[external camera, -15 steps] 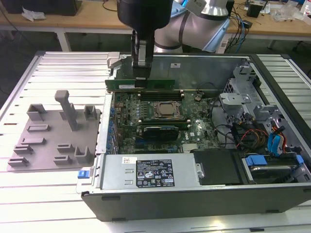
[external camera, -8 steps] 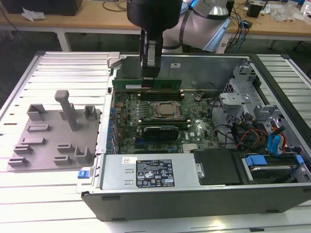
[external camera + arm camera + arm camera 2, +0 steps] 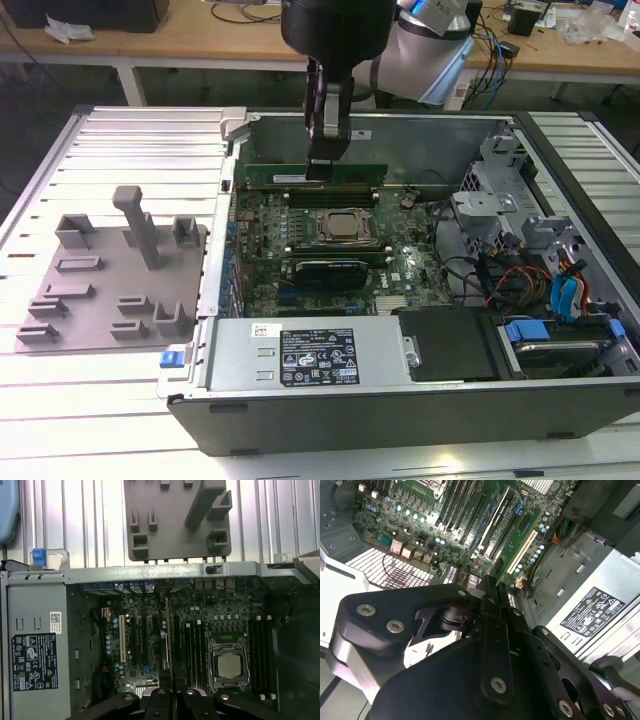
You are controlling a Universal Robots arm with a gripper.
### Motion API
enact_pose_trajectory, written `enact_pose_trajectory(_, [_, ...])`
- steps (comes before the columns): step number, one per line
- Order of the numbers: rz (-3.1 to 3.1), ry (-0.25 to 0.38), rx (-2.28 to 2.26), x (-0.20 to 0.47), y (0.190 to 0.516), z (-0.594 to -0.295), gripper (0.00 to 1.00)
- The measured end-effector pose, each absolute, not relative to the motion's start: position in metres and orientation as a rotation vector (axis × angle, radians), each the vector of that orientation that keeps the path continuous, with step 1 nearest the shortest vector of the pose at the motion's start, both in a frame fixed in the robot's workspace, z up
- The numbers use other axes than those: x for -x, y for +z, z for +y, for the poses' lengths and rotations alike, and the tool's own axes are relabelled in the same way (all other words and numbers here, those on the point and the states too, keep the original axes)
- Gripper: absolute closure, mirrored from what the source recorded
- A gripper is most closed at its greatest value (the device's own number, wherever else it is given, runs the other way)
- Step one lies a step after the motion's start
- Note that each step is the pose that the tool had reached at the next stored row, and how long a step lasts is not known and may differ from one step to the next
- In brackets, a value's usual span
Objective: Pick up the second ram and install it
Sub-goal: 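Pick up the second ram and move it above second insertion slot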
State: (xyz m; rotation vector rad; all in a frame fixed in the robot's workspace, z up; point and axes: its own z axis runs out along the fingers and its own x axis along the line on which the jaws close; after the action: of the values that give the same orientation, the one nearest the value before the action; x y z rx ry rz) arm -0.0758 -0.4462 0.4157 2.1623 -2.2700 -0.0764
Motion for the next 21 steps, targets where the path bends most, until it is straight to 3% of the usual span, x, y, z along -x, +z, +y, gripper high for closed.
enact_pose_trajectory(11, [-2.269, -0.077, -2.162, 0.047, 0.415, -0.445, 0.89])
enact_pose_trajectory(21, [-2.268, -0.081, -2.160, 0.035, 0.401, -0.424, 0.89])
